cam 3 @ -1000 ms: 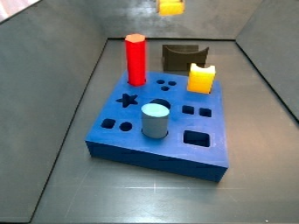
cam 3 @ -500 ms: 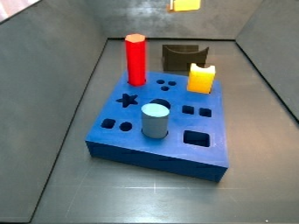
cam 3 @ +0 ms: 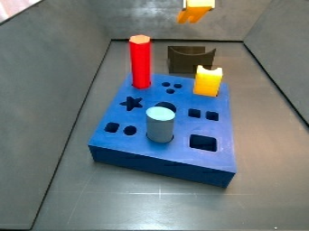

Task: Pick up the double-square object. Move up. Rotate the double-square object. Place the double-square object on the fixture. Regrasp the double-square object. Move to above the board. Insert the double-square object.
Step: Place the double-square object on the fixture.

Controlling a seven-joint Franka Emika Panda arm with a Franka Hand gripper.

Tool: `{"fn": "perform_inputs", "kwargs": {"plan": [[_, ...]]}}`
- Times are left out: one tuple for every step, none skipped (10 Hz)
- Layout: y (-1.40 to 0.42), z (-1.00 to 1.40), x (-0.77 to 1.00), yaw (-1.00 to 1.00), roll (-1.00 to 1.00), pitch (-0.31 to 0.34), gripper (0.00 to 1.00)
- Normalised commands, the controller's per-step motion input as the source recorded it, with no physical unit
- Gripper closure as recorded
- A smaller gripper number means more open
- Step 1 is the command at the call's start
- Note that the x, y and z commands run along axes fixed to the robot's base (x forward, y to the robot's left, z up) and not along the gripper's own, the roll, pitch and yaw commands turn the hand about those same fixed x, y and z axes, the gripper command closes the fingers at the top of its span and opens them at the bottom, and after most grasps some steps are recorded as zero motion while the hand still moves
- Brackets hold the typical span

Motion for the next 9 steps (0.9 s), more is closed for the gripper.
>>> {"fn": "perform_inputs", "kwargs": {"plan": [[0.04, -0.01, 0.07, -0.2, -1.0, 0.137, 1.0], [0.04, -0.01, 0.08, -0.23, -0.97, 0.135, 1.0], [0.04, -0.01, 0.08, -0.22, -0.85, 0.114, 1.0], [0.04, -0.01, 0.08, -0.21, -0.54, 0.046, 1.0], [0.04, -0.01, 0.07, -0.19, -0.36, 0.01, 1.0], [0.03, 0.0, 0.06, -0.17, -0.23, -0.023, 1.0], [0.12, -1.0, 0.09, -0.04, -0.24, -0.045, 1.0], [0.12, -1.0, 0.09, -0.01, -0.21, -0.076, 1.0], [0.12, -1.0, 0.1, -0.01, -0.19, -0.077, 1.0]]}}
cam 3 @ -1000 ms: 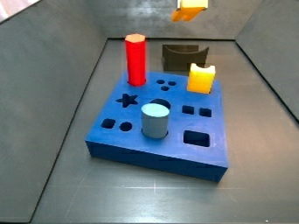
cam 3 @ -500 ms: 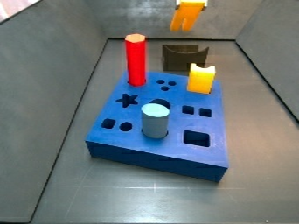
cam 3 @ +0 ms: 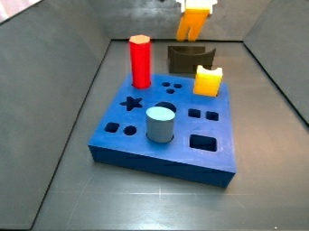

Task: Pick up the double-square object. Move up. Rotate the double-square object. Place the double-square object on the fixture. Regrasp the double-square object. Move to above the board. Insert the double-square object.
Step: Place the double-square object on the fixture.

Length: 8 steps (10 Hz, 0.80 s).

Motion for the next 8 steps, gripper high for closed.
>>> {"fn": "perform_inputs", "kwargs": {"plan": [[0.1, -1.0, 0.11, 0.01, -0.13, -0.067, 1.0], [0.09, -1.0, 0.11, 0.01, -0.11, -0.064, 1.0], [0.08, -0.85, 0.1, 0.02, -0.09, -0.053, 1.0], [0.06, -0.73, 0.09, 0.02, -0.09, -0.047, 1.0], [0.04, -0.48, 0.07, 0.02, -0.08, -0.031, 1.0], [0.03, -0.31, 0.07, 0.02, -0.08, -0.025, 1.0], [0.02, -0.18, 0.06, 0.02, -0.07, -0.025, 1.0], [0.0, 0.0, 0.0, 0.0, 0.0, 0.0, 0.0]]}}
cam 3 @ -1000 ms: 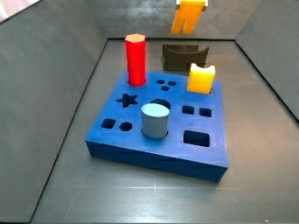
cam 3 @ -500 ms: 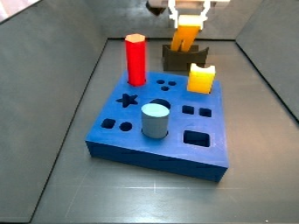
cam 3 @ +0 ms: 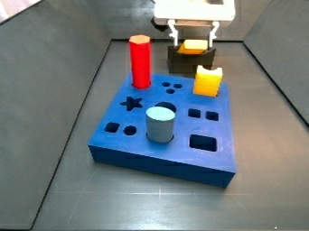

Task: Pick up the double-square object. Move up. Rotate the double-square object. Place the double-square object on the fixture. Regrasp the double-square object. Move to above the board. Insert the double-square object.
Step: Regrasp the double-square object.

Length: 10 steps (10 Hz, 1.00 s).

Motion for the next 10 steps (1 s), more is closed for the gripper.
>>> {"fn": "perform_inputs", "kwargs": {"plan": [[0.0, 1.0, 0.0, 0.04, 0.06, -0.005, 0.0], [0.0, 1.0, 0.0, 0.04, 0.06, -0.005, 0.0], [0.0, 1.0, -0.02, 0.05, 0.06, 0.008, 0.0], [0.01, 1.0, -0.04, 0.04, 0.05, 0.024, 0.0], [0.01, 1.0, -0.04, 0.03, 0.04, 0.04, 0.0], [0.01, 0.89, -0.04, 0.03, 0.03, 0.057, 0.0], [0.02, 0.7, -0.03, 0.02, 0.03, 0.071, 0.0], [0.01, 0.44, -0.02, 0.0, 0.02, 0.082, 0.0], [0.01, 0.24, -0.02, -0.01, 0.03, 0.086, 0.0], [-0.83, 0.81, 0.15, 0.01, 1.0, 0.044, 0.0]]}}
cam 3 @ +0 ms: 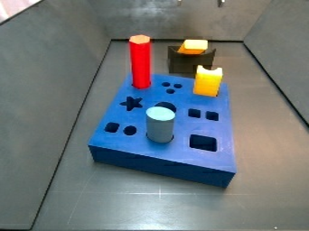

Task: Pick up the double-square object. Move up. Rotate the double-square object. Place the double-square object on the fixture. Regrasp the double-square object. Move to above the board. Insert the double-square object.
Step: Regrasp the double-square object.

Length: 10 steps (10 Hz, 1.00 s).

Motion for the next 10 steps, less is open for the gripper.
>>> {"fn": "perform_inputs", "kwargs": {"plan": [[-0.78, 0.75, 0.14, 0.01, 1.0, 0.043, 0.0], [-0.63, 0.62, 0.07, 0.01, 1.0, 0.04, 0.0], [-0.43, 0.43, 0.02, 0.01, 1.0, 0.035, 0.0], [-0.17, 0.14, -0.01, 0.01, 1.0, 0.032, 0.0], [-0.09, 0.05, 0.01, 0.01, 1.0, 0.031, 0.0], [-0.06, 0.04, 0.01, 0.01, 1.0, 0.033, 0.0], [-0.05, 0.04, 0.0, 0.01, 1.0, 0.031, 0.0], [-0.04, 0.02, 0.0, 0.01, 1.0, 0.028, 0.0], [-0.03, 0.01, 0.0, 0.02, 1.0, 0.026, 0.0], [-0.03, 0.01, 0.0, 0.02, 1.0, 0.024, 0.0]]}}
